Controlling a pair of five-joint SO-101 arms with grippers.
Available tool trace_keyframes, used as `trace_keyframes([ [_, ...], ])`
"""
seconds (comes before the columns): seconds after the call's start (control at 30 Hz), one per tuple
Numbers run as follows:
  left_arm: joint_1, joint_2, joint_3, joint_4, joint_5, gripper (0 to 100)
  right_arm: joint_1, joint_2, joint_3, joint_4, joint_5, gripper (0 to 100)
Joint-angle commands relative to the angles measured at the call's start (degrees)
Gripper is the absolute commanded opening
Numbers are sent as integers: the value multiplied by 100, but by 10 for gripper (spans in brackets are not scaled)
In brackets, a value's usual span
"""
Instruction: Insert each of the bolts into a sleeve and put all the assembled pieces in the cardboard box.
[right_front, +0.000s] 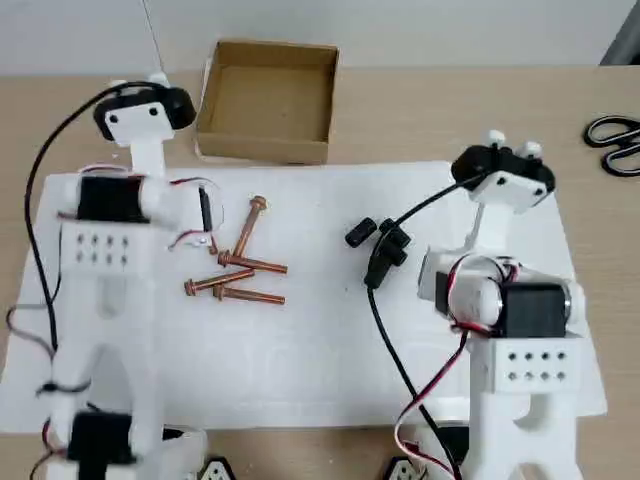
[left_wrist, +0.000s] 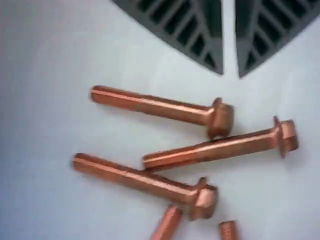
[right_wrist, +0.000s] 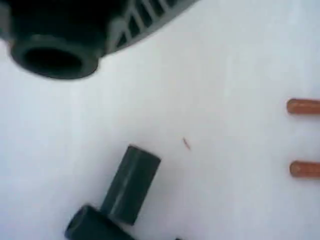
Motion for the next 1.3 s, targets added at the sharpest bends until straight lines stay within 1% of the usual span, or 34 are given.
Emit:
trace_keyframes([
  [0.0,-88,343,-321,105,0,6,57,-127,-9,224,-70,3],
  [0.13,-105,651,-321,105,-9,6,84,-127,-9,286,-62,3],
  [0.33,-114,1407,-418,105,-18,6,426,-171,132,286,-53,3],
  [0.63,-123,2453,-2026,105,-141,9,453,-180,369,286,-53,3],
  [0.77,-123,2963,-2519,97,-202,65,453,-180,378,286,-53,3],
  [0.87,-123,3235,-2941,97,-193,77,453,-180,387,286,-44,3],
  [1.27,-132,4695,-3978,97,-211,80,453,-171,396,277,-44,3],
])
